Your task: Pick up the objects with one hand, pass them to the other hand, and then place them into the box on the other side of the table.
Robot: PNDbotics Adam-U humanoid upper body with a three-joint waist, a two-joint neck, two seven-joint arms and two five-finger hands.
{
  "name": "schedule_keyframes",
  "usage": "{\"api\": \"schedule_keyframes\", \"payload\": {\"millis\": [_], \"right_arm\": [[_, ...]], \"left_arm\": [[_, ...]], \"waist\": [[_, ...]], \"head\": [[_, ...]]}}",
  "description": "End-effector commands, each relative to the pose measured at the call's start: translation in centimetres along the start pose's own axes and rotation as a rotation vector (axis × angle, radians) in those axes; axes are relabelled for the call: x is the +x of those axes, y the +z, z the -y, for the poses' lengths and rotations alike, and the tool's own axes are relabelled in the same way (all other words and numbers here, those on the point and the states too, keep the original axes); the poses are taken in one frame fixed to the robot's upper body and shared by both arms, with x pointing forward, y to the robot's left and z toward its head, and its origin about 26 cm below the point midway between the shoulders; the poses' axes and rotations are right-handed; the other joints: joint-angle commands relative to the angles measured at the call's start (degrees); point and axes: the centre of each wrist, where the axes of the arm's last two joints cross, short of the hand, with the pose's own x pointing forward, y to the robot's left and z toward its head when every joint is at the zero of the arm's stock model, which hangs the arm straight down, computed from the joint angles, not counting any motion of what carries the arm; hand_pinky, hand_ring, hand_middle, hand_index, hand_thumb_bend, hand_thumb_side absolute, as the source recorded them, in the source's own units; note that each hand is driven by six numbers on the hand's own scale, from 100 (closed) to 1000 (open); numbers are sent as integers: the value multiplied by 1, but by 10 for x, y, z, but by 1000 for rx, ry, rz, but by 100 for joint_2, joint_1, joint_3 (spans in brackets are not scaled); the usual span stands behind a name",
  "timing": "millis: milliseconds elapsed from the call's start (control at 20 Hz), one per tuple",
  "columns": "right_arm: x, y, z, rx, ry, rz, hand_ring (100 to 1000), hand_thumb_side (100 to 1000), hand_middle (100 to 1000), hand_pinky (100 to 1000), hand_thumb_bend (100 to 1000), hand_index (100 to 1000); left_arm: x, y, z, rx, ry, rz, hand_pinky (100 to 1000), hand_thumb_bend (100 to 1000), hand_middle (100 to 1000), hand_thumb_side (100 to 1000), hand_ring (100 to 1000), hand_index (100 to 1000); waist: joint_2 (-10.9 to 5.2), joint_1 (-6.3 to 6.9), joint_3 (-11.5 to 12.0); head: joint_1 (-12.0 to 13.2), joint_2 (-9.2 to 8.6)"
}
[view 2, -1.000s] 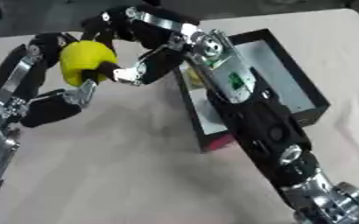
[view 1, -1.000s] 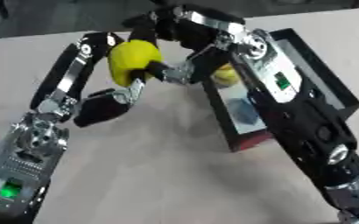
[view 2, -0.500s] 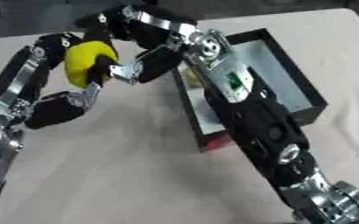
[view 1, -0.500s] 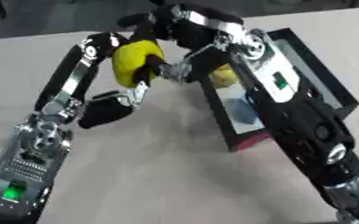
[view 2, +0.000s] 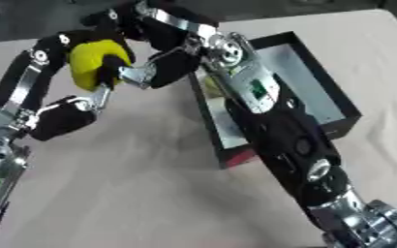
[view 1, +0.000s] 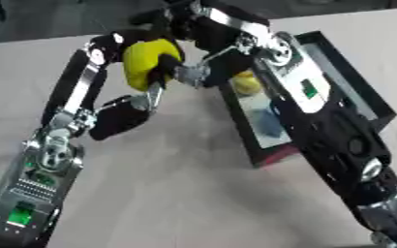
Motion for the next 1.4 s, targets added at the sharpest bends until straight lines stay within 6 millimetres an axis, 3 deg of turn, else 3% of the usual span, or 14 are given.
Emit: {"api": "schedule_keyframes", "payload": {"millis": [50, 500, 1400], "right_arm": [[13, -7, 6, -6, 29, 44, 962, 102, 255, 898, 100, 504], [15, -6, 9, -16, 28, 44, 955, 105, 248, 896, 100, 501], [19, 1, 17, -47, 25, 35, 953, 100, 249, 897, 100, 504]], "left_arm": [[3, -1, -3, 28, -17, -5, 825, 722, 614, 252, 715, 848], [2, 2, -5, -21, -30, 25, 848, 839, 646, 238, 743, 868], [-17, 14, -24, 8, -79, -43, 860, 867, 657, 271, 754, 884]], "waist": [[-526, -88, 5], [-533, -87, -5], [-570, -85, -3]], "head": [[-15, -11], [-10, -22], [-43, 8]]}}
